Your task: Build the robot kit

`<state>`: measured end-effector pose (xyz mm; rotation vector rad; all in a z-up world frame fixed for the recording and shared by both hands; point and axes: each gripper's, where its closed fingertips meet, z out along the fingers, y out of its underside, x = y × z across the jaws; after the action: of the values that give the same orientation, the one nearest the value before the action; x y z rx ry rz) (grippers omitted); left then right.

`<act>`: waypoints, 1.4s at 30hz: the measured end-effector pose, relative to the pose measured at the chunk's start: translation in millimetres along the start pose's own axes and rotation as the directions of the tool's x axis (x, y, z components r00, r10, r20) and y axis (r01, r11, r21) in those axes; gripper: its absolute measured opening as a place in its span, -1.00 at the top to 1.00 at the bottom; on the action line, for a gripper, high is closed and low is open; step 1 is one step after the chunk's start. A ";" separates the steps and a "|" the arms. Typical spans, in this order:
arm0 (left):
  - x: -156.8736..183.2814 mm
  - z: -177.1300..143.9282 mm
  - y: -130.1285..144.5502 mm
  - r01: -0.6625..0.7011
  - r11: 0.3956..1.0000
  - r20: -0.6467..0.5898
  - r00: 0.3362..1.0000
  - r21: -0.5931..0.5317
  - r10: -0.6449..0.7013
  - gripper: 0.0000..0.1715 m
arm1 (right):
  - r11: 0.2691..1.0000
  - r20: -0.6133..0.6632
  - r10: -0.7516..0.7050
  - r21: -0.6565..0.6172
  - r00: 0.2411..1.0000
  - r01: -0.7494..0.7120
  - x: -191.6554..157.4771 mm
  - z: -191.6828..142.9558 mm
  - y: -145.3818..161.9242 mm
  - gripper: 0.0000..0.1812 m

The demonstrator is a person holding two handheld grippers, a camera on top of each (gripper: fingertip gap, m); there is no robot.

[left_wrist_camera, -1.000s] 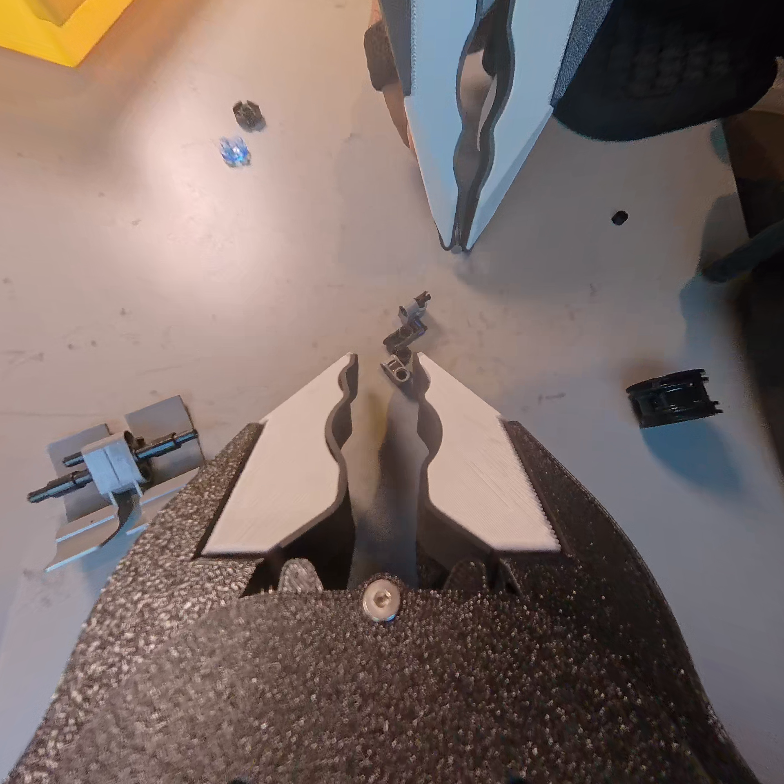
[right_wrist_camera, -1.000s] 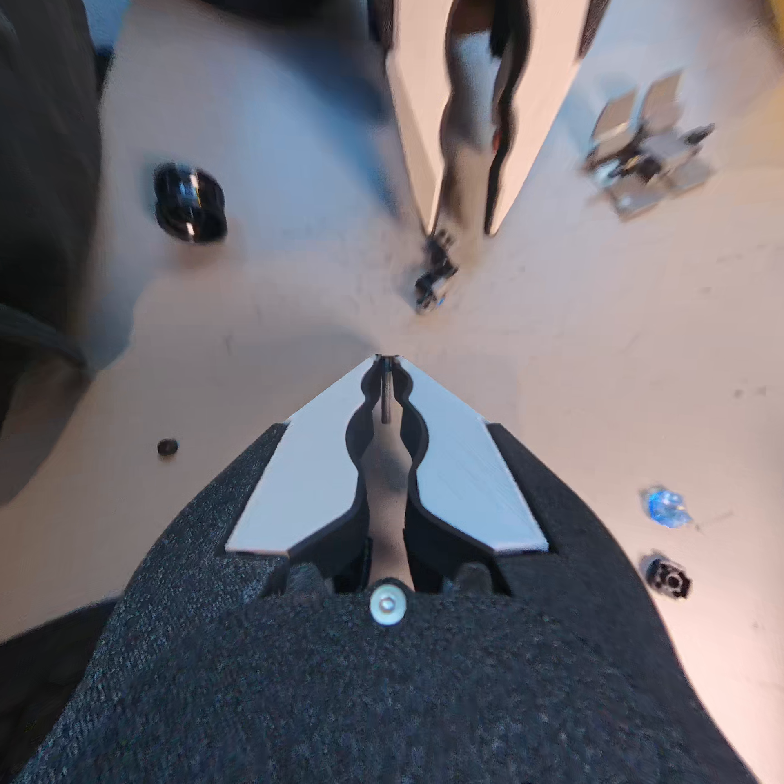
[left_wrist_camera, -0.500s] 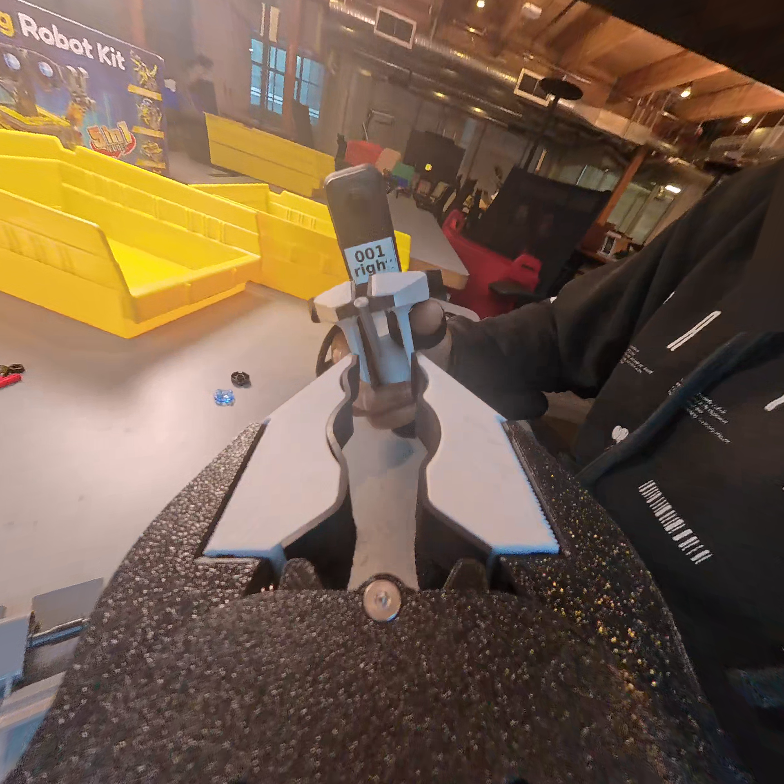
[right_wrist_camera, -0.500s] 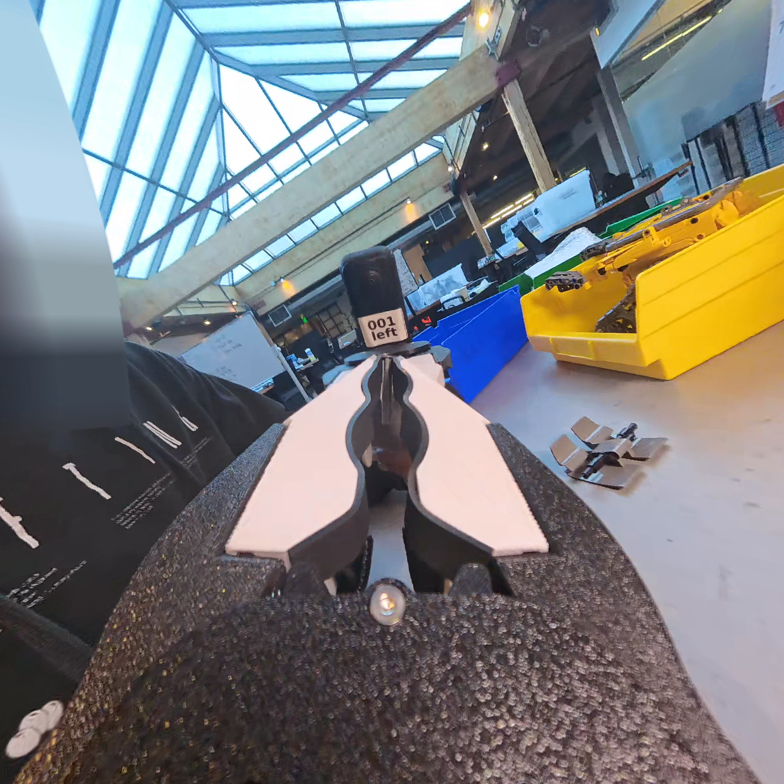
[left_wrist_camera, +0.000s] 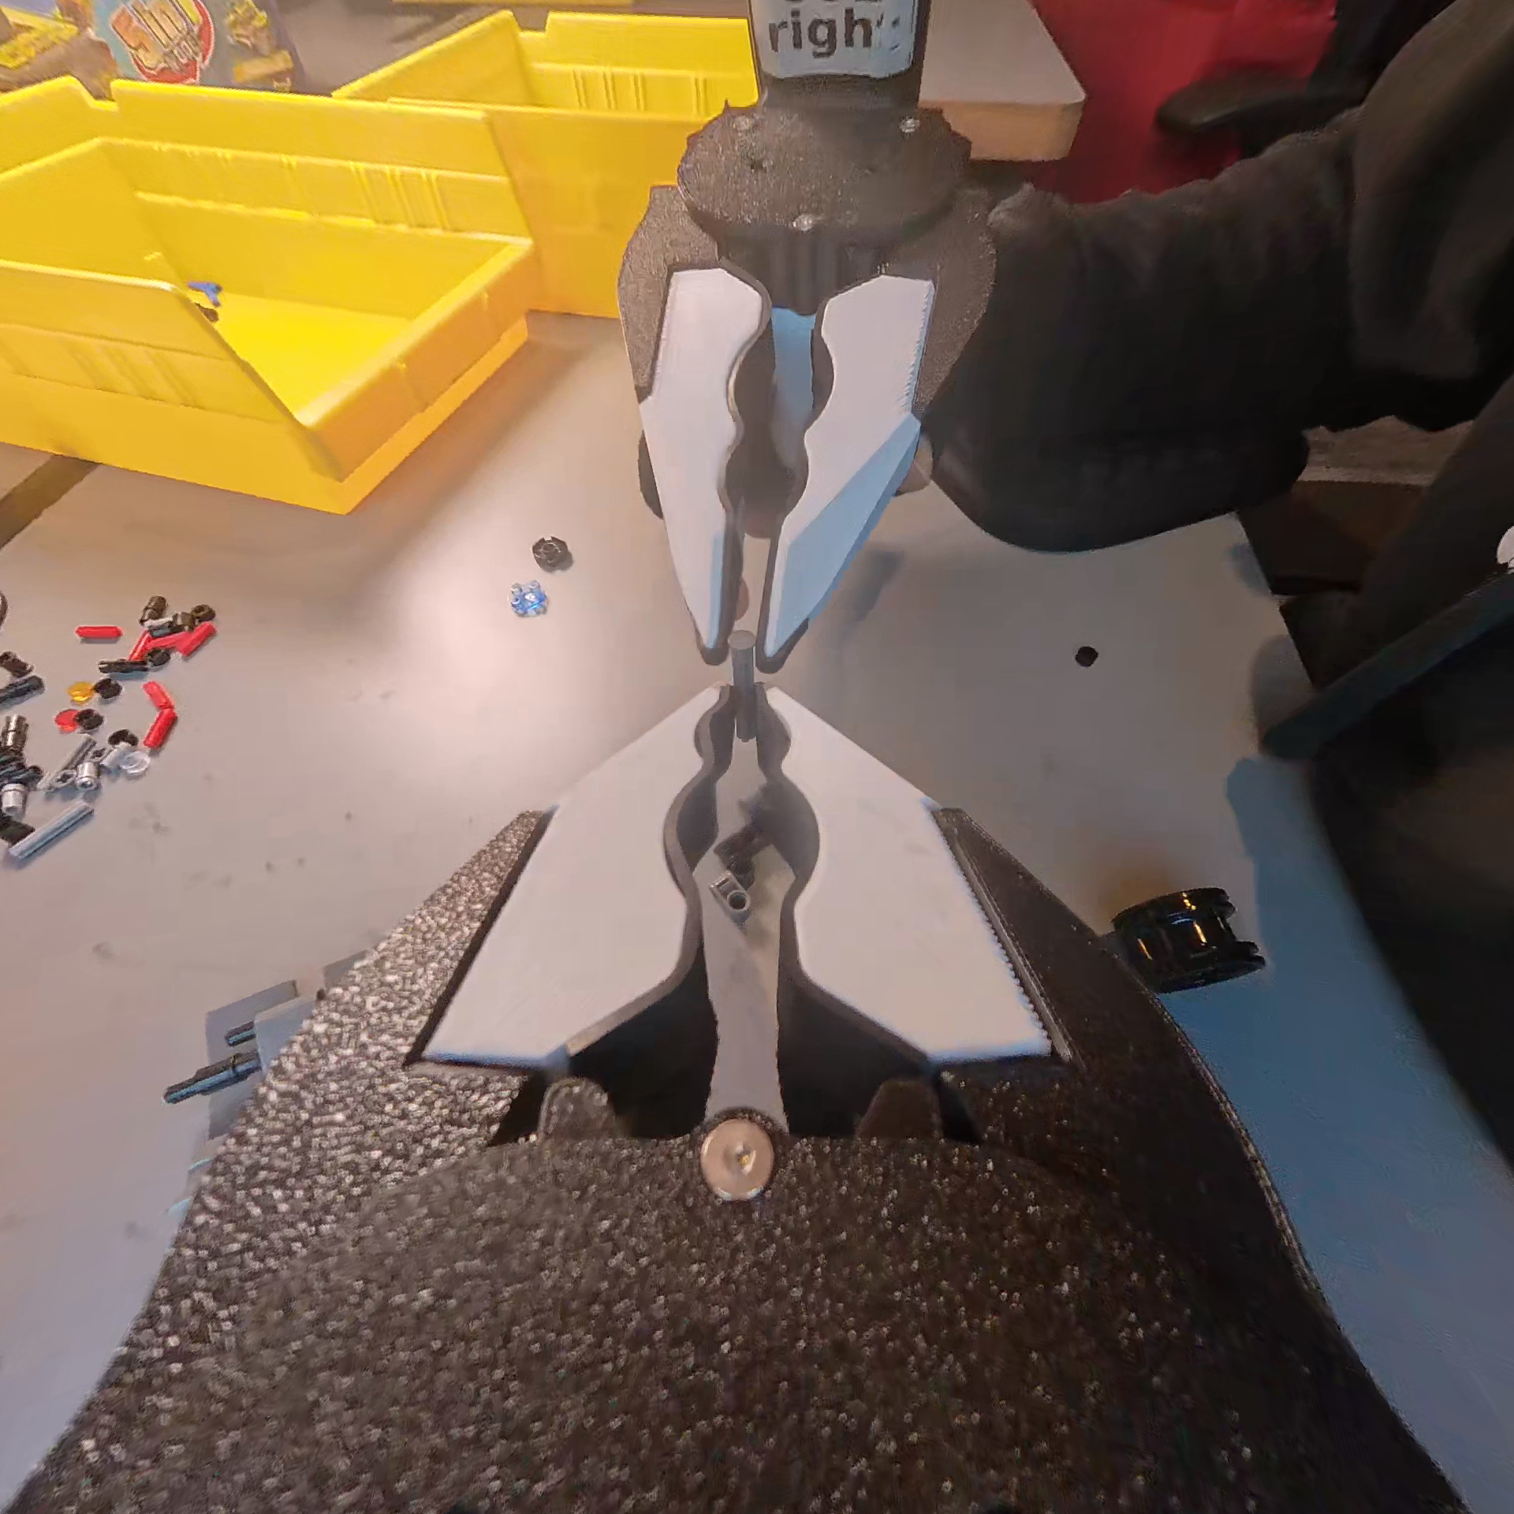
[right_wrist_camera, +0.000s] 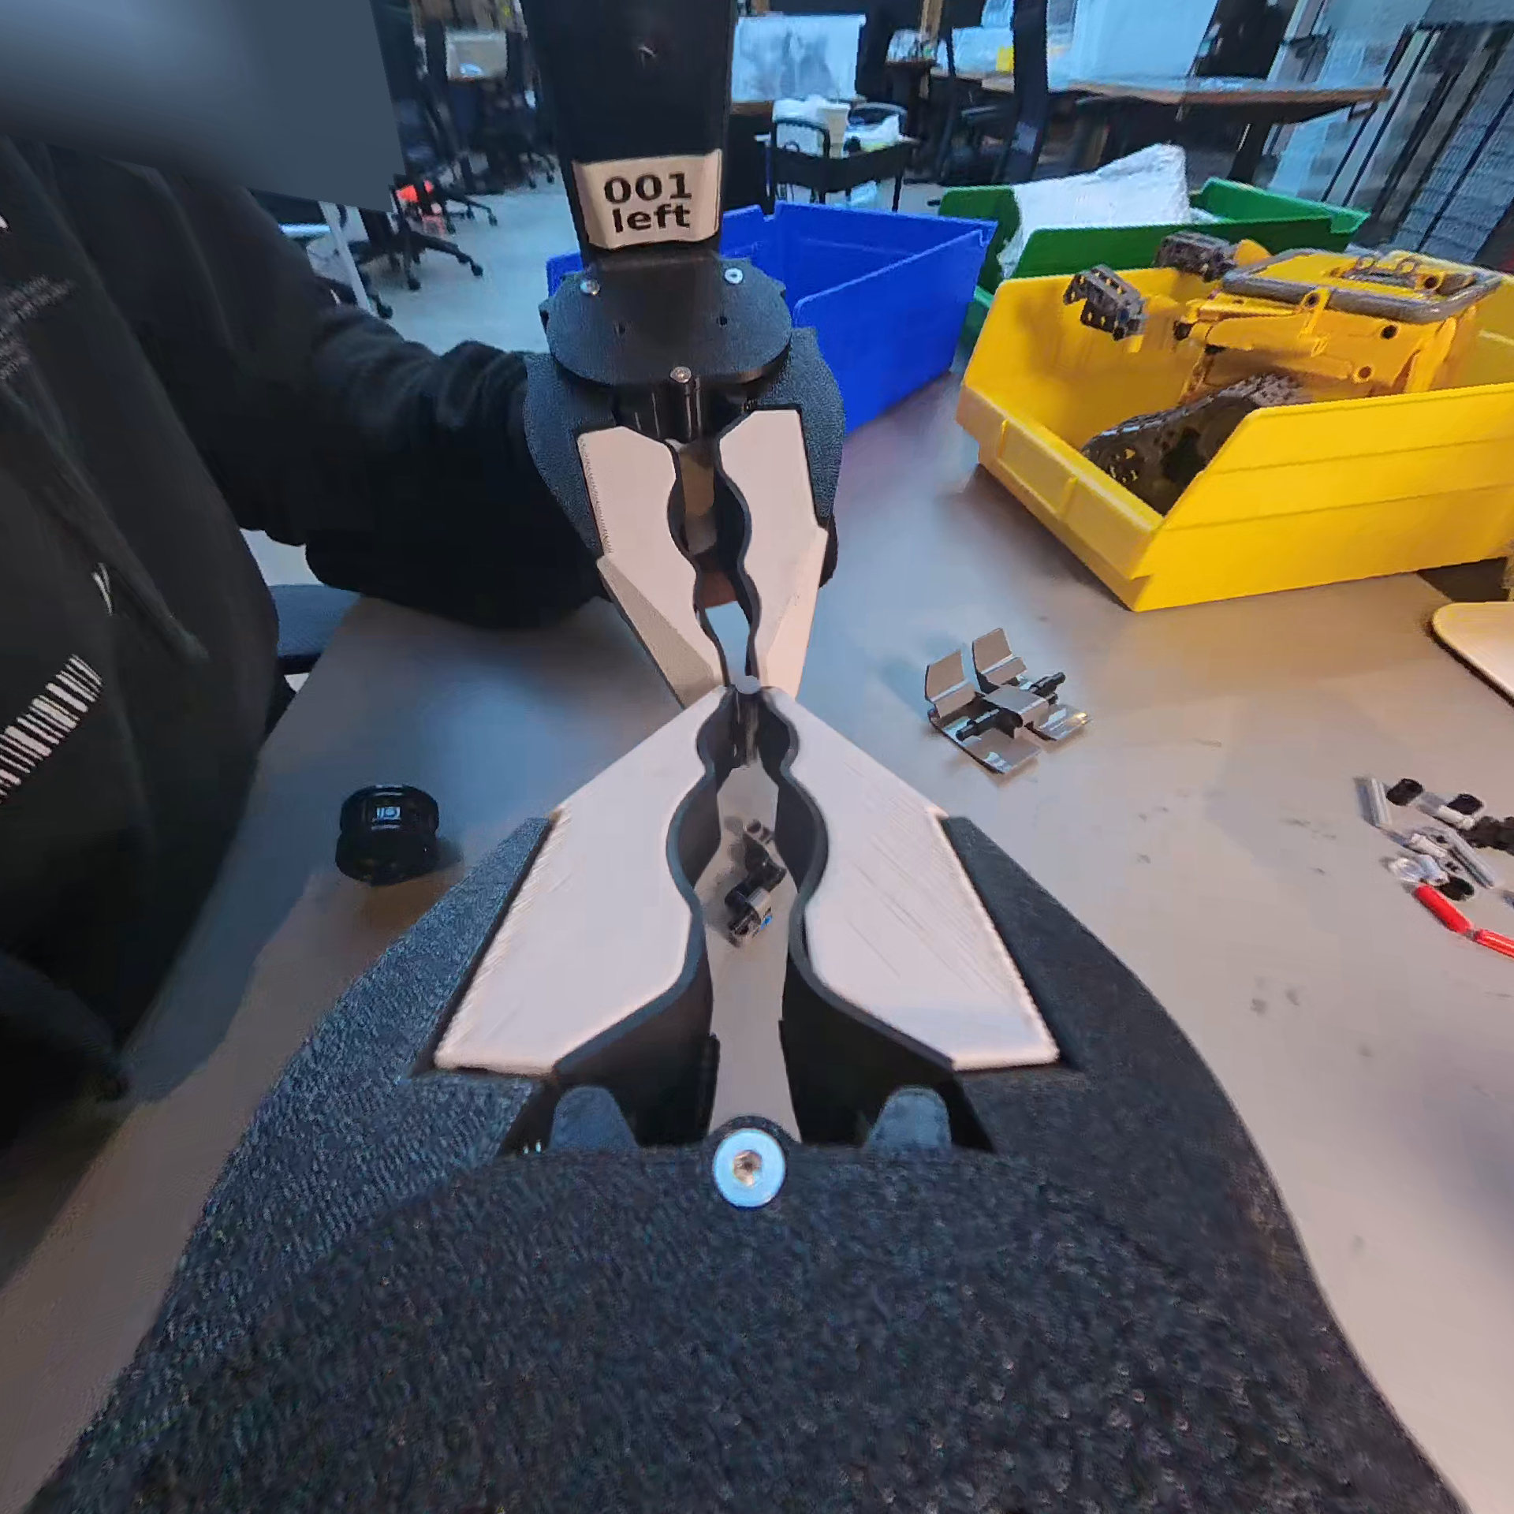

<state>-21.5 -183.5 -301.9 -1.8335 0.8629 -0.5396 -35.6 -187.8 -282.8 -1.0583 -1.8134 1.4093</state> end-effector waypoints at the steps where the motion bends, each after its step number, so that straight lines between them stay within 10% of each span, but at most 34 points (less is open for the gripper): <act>1: -0.6 0.7 2.1 -0.005 1.000 0.004 1.000 -0.012 0.005 0.96 | 1.000 -0.002 -0.007 -0.014 1.000 0.007 -0.1 0.4 2.5 0.95; 11: -1.8 5.3 6.2 -0.017 0.999 0.039 0.999 -0.032 0.018 0.84 | 1.000 0.023 0.007 -0.023 1.000 -0.007 3.8 -16.0 5.7 0.96; 26: 129.9 81.2 26.9 -0.278 0.932 -0.455 0.878 -0.234 0.147 0.77 | 0.999 -0.144 -0.037 -0.032 0.989 0.032 37.9 -65.0 5.6 0.95; 42: 119.5 83.7 37.1 -0.368 0.896 -0.428 0.871 -0.248 0.240 0.95 | 0.998 -0.143 -0.046 -0.048 0.989 0.039 33.5 -66.7 9.5 0.95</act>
<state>102.0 -233.9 -371.7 -1.8497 1.5670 -0.5907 5.6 -125.3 -275.5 -1.1078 -1.7602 1.2400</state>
